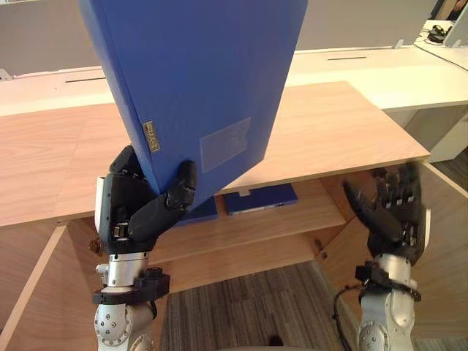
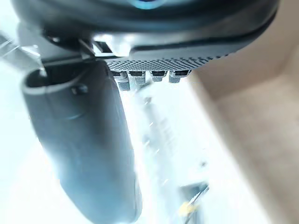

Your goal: Walk over to the cabinet, pick up the folder, carry it to the office cabinet, place the folder inside the office cabinet, then close the office cabinet door

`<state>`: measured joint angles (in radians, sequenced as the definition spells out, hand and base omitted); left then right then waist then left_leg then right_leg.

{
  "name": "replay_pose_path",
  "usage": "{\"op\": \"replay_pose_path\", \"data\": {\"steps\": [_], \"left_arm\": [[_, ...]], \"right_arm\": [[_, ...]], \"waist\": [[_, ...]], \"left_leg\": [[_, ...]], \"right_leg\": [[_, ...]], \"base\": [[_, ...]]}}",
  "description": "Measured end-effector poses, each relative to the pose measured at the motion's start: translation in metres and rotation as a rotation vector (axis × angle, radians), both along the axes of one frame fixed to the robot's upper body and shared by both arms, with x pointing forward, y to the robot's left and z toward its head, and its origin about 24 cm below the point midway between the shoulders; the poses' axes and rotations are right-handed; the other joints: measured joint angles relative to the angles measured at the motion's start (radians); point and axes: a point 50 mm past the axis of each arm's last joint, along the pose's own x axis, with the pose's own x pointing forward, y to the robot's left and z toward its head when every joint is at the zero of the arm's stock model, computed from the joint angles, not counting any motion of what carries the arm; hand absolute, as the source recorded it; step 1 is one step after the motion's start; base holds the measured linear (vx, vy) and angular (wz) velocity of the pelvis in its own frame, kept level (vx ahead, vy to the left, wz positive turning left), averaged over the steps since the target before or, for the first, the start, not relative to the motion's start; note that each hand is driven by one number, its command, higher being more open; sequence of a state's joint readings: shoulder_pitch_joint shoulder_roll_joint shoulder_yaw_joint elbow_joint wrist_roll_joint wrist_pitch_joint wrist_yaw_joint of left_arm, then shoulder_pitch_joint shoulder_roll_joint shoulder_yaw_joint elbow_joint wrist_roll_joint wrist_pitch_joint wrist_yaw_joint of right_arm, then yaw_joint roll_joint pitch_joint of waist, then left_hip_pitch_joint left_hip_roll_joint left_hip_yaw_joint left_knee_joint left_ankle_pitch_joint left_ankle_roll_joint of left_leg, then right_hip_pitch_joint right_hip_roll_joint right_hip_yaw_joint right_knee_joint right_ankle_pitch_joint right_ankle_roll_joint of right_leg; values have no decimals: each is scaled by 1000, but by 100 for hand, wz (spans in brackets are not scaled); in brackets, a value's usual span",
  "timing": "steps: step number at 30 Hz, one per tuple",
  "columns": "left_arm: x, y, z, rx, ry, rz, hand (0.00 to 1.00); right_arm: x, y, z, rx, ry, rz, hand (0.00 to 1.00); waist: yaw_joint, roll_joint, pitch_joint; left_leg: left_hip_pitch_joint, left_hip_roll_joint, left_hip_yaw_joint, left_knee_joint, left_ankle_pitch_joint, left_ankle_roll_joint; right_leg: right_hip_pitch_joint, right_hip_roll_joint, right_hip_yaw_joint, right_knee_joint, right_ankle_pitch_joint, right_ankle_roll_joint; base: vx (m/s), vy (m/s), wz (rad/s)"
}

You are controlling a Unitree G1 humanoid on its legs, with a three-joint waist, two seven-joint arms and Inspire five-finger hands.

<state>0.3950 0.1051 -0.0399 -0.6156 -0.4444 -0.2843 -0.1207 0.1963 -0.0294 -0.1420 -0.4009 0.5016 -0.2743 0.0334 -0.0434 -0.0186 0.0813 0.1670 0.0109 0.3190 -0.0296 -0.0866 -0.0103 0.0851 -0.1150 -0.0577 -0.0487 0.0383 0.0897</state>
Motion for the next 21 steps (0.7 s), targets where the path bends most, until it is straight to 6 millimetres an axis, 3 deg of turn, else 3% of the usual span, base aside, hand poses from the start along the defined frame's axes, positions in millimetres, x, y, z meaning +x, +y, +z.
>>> {"op": "replay_pose_path", "data": {"steps": [3,6,11,12,21], "left_arm": [[1,-7,-4,-13,11,-86,0],[5,-14,-13,-21,50,-166,0],[7,-11,-22,-50,95,-177,0],[7,-11,-23,-52,102,-179,0],[8,-7,-30,-65,147,-218,0]], "right_arm": [[19,29,28,-59,-144,201,100],[28,51,41,-132,-206,346,100],[41,55,34,-178,-160,387,100],[43,55,32,-184,-151,394,0],[67,50,23,-174,-62,483,0]], "waist": [[5,1,0],[21,2,1],[33,3,1],[33,3,1],[46,4,1]], "left_leg": [[0,1,0,1,0,0],[0,1,-1,2,0,0],[0,1,-11,3,0,0],[0,0,-12,4,0,0],[-18,-2,-39,12,1,2]], "right_leg": [[0,0,0,0,0,1],[0,1,-1,3,1,1],[0,-1,-9,15,1,1],[0,-2,-9,15,1,1],[0,-8,-35,15,1,0]], "base": [[-33,-37,0],[-39,-42,2],[-36,-29,6],[-38,-24,2],[-32,-34,9]]}}
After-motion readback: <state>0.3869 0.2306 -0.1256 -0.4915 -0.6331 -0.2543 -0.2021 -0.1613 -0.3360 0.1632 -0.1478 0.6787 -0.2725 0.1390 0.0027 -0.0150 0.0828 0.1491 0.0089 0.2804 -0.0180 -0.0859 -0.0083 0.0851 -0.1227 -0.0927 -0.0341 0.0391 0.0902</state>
